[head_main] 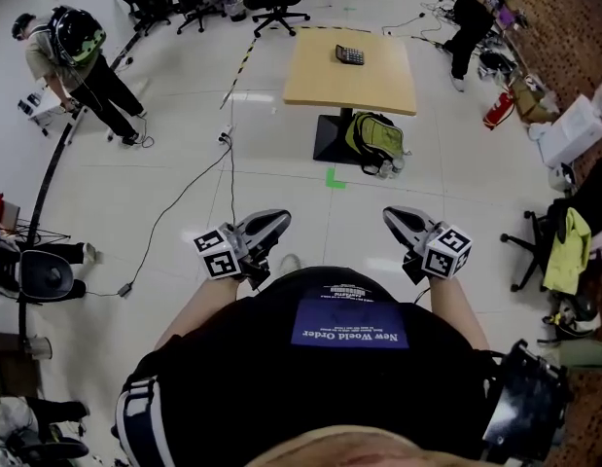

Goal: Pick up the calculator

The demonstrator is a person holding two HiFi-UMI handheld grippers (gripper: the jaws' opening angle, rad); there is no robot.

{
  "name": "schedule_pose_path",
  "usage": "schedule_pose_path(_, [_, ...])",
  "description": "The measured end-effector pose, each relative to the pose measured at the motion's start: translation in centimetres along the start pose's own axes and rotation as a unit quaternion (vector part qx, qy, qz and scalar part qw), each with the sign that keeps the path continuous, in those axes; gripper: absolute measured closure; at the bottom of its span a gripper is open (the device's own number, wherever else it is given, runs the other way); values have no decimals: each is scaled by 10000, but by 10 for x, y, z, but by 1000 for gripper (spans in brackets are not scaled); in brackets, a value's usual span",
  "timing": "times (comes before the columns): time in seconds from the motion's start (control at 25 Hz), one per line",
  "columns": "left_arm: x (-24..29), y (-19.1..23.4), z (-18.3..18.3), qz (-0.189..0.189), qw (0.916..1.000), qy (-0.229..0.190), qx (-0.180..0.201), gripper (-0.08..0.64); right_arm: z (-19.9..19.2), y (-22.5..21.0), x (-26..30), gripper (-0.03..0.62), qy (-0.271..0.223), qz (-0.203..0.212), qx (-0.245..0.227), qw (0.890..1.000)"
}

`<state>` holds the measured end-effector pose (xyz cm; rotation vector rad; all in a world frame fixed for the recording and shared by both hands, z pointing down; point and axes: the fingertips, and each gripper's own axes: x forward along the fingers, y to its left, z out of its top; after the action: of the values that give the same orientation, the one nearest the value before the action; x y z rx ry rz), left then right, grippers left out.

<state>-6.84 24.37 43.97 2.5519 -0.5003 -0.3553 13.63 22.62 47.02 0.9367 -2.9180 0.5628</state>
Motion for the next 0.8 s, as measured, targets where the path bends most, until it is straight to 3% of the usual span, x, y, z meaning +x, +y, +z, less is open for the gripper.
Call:
schedule_pose_path(0.44, [25,157,97,-873,9956,317,-92,552,68,-71,126,607,-139,-837,-210,9962])
schedule_pose_path(0.6, [24,209,124,-928,9947,449,-46,552,78,-86,174,607,-108,-892,-168,9958])
schedule_pose_path(0.8, [39,253,143,-894,9951,343,-250,552,89,-124,208,607,61,-872,-81,9961])
